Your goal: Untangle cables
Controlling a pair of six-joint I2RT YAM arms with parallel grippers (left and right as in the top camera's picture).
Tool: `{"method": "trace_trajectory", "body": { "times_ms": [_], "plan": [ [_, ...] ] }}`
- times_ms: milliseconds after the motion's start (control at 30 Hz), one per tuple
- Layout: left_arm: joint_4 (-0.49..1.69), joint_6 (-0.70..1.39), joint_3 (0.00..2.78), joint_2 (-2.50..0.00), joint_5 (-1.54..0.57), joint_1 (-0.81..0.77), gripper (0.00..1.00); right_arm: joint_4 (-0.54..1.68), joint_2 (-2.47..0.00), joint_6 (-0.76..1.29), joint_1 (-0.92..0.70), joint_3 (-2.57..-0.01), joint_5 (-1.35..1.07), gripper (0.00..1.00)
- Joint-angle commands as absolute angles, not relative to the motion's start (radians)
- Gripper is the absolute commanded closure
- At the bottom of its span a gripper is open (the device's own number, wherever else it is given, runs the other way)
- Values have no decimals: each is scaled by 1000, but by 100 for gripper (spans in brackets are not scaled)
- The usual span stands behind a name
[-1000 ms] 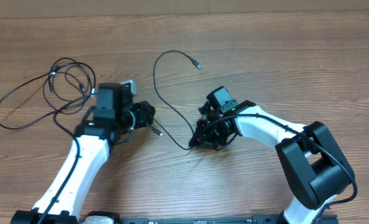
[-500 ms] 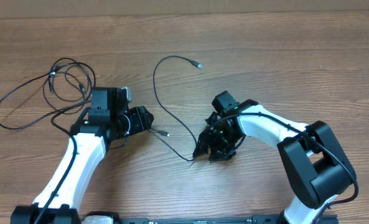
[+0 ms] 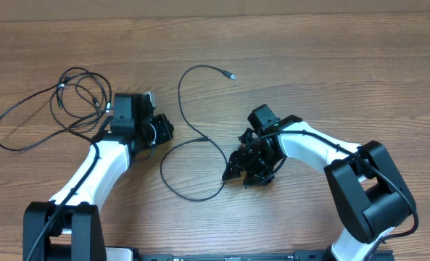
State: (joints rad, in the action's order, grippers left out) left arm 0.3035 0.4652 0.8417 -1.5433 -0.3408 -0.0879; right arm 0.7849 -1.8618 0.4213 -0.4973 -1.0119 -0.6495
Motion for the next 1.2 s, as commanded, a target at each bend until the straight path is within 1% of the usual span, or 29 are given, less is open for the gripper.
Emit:
{"method": "trace_trajectory", "body": {
  "times_ms": [0, 133, 267, 300, 333, 433, 533, 567, 600, 733, 867, 1000, 1033, 1067, 1133, 1167],
  "plan": [
    [356, 423, 979, -1535, -363, -101, 83, 776, -1855, 410, -495, -1007, -552, 25],
    [472, 312, 1071, -1535, -351, -147, 78, 731, -1855, 411, -479, -1008, -543, 25],
    [566, 138, 1105, -1535, -295, -208, 65, 680, -1855, 411, -427, -1011, -543, 25],
    [583, 87, 1105, -1538, -286, -224, 63, 667, -1855, 418, -407, -1011, -543, 25],
    [610, 43, 1105, -1549, -268, -245, 64, 651, -1855, 419, -360, -1011, -542, 24],
    [641, 13, 1104, -1588, -235, -275, 64, 648, -1855, 418, -274, -1010, -521, 24],
    [642, -42, 1104, -1644, -236, -299, 66, 656, -1855, 418, -181, -1010, -464, 17],
    [632, -98, 1104, -1688, -236, -316, 63, 665, -1855, 418, -117, -1009, -413, 0],
    [624, -129, 1104, -1709, -236, -323, 58, 671, -1855, 417, -94, -1009, -393, 0],
    [587, -197, 1104, -1789, -225, -337, 53, 694, -1855, 418, -14, -1009, -356, 0],
    [557, -203, 1104, -1861, -201, -337, 51, 693, -1855, 418, 26, -1009, -361, 0],
    [548, -203, 1104, -1910, -202, -337, 49, 674, -1855, 418, 29, -1009, -359, 0],
    [548, -203, 1104, -1917, -201, -337, 50, 670, -1855, 418, 29, -1009, -360, 0],
    [546, -203, 1104, -1926, -198, -337, 57, 666, -1855, 418, 29, -1009, -360, 0],
    [541, -202, 1104, -1938, -194, -337, 69, 655, -1855, 418, 29, -1009, -360, 0],
    [536, -203, 1104, -1942, -194, -337, 83, 650, -1855, 418, 29, -1009, -359, 0]
  ]
}}
